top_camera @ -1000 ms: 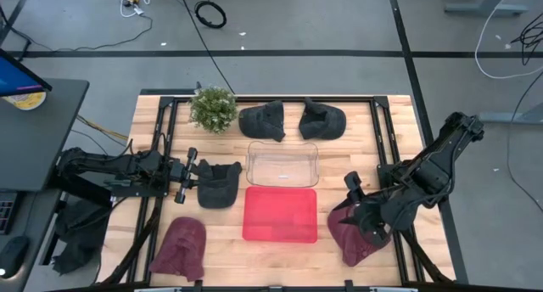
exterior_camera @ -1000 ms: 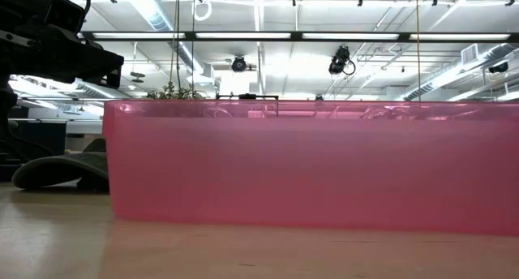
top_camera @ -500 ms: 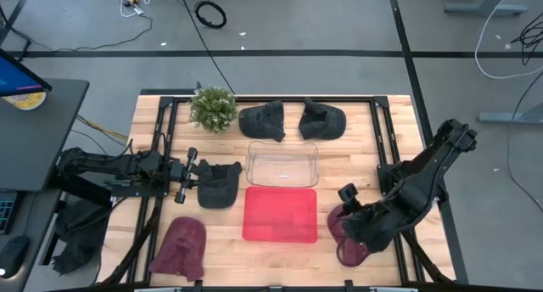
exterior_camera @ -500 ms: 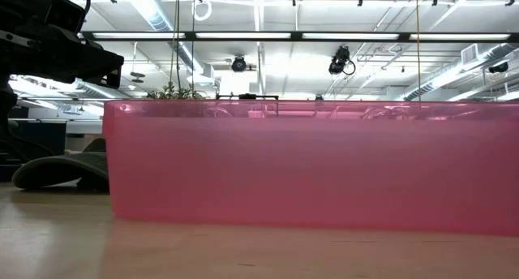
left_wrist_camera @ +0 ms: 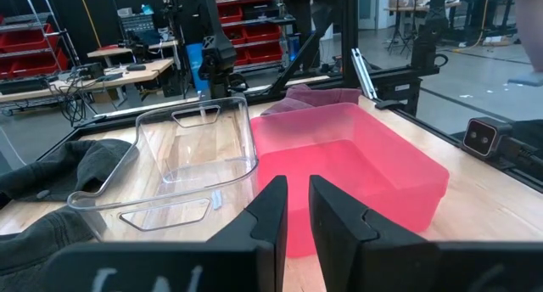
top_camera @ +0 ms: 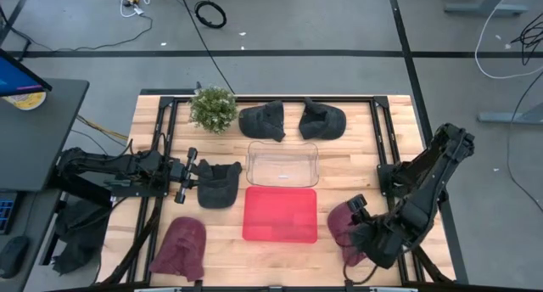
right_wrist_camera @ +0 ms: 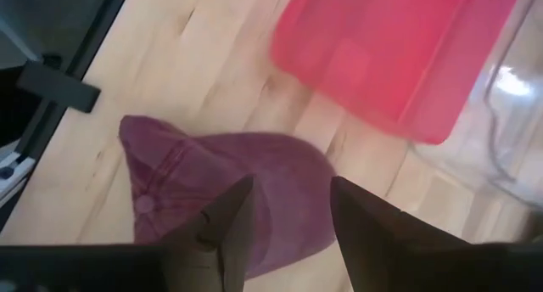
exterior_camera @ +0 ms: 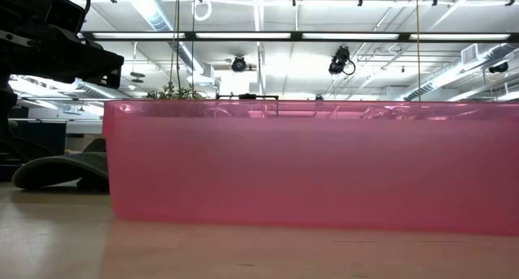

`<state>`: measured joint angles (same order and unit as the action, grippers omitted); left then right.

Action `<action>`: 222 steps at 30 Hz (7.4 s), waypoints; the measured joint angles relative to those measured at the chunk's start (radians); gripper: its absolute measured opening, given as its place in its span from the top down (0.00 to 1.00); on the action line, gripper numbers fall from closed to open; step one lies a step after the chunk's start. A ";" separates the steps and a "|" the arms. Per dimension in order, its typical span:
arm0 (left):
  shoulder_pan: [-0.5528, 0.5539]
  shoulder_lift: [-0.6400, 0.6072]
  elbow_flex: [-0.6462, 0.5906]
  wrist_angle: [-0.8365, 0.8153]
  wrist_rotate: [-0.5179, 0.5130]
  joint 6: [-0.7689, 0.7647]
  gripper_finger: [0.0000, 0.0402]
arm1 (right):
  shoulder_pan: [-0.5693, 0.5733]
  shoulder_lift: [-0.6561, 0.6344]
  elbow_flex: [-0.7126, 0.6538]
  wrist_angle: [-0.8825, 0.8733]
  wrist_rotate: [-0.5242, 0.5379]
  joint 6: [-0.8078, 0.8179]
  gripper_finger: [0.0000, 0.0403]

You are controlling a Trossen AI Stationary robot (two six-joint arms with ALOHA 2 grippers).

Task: Pick & Place hat
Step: Put the right red cap into the pink bin

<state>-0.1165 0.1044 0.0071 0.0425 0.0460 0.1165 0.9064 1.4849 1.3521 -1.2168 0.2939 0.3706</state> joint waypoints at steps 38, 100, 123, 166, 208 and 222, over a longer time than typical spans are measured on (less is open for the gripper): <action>0.000 0.000 0.000 0.000 0.000 0.000 0.86 | 0.062 -0.004 -0.617 0.577 0.019 0.171 0.60; 0.000 0.000 0.000 0.000 0.000 0.000 0.86 | 0.060 -0.004 -0.742 1.102 0.049 0.085 0.62; 0.000 0.000 0.000 0.000 0.000 0.000 0.86 | 0.118 -0.043 -0.511 0.788 0.028 -0.161 0.99; 0.000 0.000 0.000 0.000 0.000 0.000 0.86 | -0.440 -0.045 -0.354 1.015 0.008 -1.506 0.99; 0.000 0.000 0.000 0.004 0.001 0.000 0.86 | -0.616 0.147 -0.353 1.131 -0.458 -1.598 0.99; 0.000 0.000 0.000 0.005 0.001 0.000 0.86 | -0.623 0.150 -0.354 1.209 -0.442 -1.410 0.85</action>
<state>-0.1165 0.1045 0.0071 0.0475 0.0467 0.1162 0.2836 1.6348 0.9985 -0.0080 -0.1482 -1.0397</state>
